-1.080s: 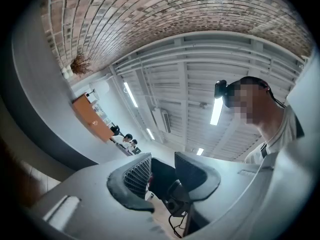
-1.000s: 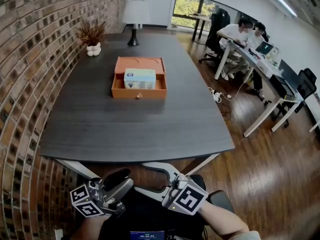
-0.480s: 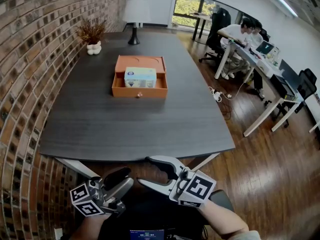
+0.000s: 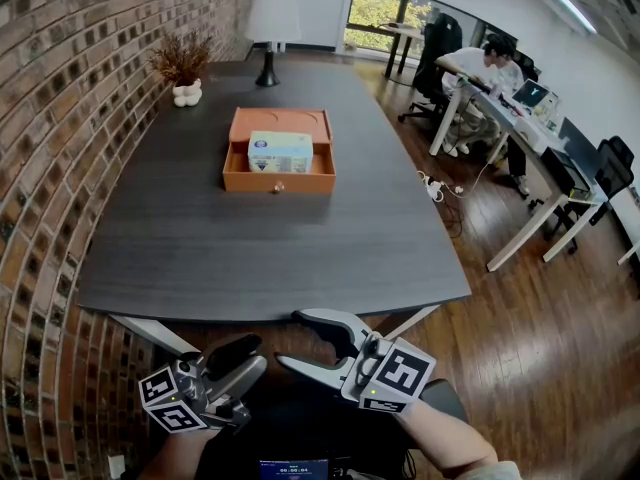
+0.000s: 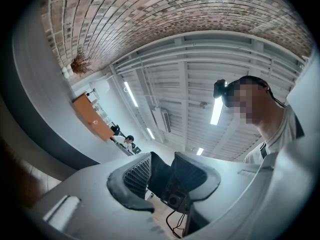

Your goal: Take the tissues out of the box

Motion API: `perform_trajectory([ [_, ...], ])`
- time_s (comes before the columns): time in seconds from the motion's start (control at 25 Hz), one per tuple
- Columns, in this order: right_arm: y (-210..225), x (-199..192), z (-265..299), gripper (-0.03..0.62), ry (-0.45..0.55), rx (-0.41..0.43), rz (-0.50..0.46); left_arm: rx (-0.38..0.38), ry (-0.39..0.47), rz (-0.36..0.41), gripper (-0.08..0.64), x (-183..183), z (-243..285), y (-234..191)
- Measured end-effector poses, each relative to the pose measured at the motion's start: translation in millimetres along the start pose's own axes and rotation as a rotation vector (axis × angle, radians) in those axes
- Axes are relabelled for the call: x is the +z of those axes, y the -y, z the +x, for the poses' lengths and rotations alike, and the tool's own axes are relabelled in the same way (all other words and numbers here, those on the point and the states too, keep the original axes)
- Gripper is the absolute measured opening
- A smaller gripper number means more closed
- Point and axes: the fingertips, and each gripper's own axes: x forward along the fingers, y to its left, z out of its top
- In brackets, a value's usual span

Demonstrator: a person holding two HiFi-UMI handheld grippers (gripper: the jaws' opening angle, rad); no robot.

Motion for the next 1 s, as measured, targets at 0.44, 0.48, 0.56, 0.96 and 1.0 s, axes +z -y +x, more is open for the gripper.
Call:
perform_trajectory([
  [0.44,-0.6,-1.3,0.8,0.255,-0.007,0.004,0.001,-0.001,-0.004,0.0,0.133,-0.4,0.0,0.1],
  [0.48,-0.9,-1.8,1.1,0.255,-0.009,0.006,0.001,-0.001,-0.004,0.0,0.133,-0.4,0.0,0.0],
  [0.56,-2.0,-2.7,1.9,0.255,-0.013,0.011,0.002,-0.001,-0.005,-0.001,0.133,-0.6,-0.2,-0.3],
  [0.96,-6.5,-9.1,5.0,0.255,-0.05,0.028,-0.011,0.0,-0.011,-0.005,0.133,-2.2,0.5,-0.6],
  [1.0,-6.4,-9.2,4.7,0.255,-0.051,0.028,-0.01,0.001,-0.011,-0.006,0.133,-2.3,0.6,-0.5],
])
